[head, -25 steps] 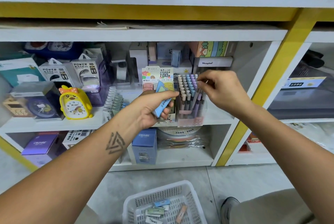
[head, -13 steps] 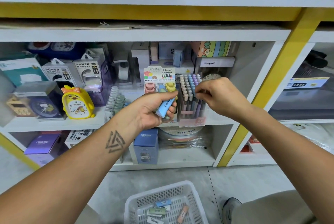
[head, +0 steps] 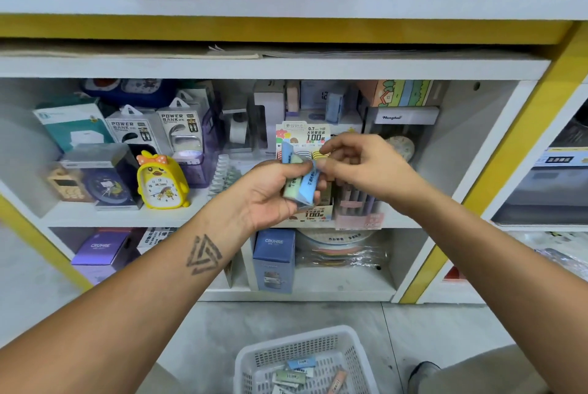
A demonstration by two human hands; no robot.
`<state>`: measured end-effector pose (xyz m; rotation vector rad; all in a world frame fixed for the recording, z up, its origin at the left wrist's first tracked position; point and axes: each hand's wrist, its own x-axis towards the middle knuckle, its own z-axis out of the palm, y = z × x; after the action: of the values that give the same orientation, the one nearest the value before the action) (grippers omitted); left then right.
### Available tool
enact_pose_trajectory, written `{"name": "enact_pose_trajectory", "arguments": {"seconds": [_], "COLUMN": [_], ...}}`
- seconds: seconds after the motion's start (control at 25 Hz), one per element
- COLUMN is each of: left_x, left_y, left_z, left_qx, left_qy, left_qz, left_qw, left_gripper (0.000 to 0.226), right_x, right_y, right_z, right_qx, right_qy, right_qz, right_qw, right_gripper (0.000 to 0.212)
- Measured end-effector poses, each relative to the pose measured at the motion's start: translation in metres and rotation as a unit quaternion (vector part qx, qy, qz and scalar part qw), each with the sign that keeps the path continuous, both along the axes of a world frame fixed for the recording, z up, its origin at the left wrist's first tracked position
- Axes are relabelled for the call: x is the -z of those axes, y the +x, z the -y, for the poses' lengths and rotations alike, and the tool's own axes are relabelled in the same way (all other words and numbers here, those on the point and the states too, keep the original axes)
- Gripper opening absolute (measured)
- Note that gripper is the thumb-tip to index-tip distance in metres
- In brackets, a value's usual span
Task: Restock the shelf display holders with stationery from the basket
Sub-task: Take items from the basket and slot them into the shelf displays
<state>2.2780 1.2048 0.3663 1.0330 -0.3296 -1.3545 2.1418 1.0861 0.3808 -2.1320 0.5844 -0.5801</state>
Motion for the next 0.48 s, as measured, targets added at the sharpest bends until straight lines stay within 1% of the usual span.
{"name": "enact_pose_trajectory", "arguments": {"seconds": [0.08, 0.12, 0.2, 0.24, 0.28, 0.32, 0.4, 0.48], "left_x": [-0.002, -0.004, -0.006, -0.007, -0.008, -0.009, -0.012, -0.011], "left_y": [0.008, 0.013, 0.022, 0.026, 0.030, 0.034, 0.047, 0.063], "left_z": [-0.006, -0.009, -0.013, -0.016, -0.019, -0.022, -0.028, -0.034], "left_qx": [-0.053, -0.079, -0.122, -0.143, -0.161, -0.177, -0.195, -0.207], "left_qy": [-0.016, -0.024, -0.035, -0.039, -0.044, -0.048, -0.046, -0.025], "left_qz": [0.006, 0.008, 0.021, 0.029, 0.033, 0.037, 0.053, 0.076], "left_qw": [0.998, 0.997, 0.992, 0.989, 0.985, 0.982, 0.978, 0.975], "left_gripper": [0.013, 0.016, 0.022, 0.024, 0.025, 0.025, 0.019, 0.019], "right_x": [0.000, 0.000, 0.003, 0.005, 0.006, 0.007, 0.005, 0.004], "right_y": [0.014, 0.021, 0.035, 0.043, 0.051, 0.059, 0.071, 0.081], "right_z": [-0.010, -0.015, -0.027, -0.033, -0.038, -0.041, -0.043, -0.039], "right_qx": [-0.004, -0.009, -0.037, -0.049, -0.050, -0.042, -0.013, 0.021], "right_qy": [0.045, 0.084, 0.199, 0.239, 0.256, 0.259, 0.235, 0.164], "right_qz": [-0.020, -0.025, -0.012, 0.002, 0.019, 0.033, 0.056, 0.056], "right_qw": [0.999, 0.996, 0.979, 0.970, 0.965, 0.964, 0.970, 0.985], "right_gripper": [0.045, 0.049, 0.049, 0.046, 0.042, 0.040, 0.035, 0.027]}}
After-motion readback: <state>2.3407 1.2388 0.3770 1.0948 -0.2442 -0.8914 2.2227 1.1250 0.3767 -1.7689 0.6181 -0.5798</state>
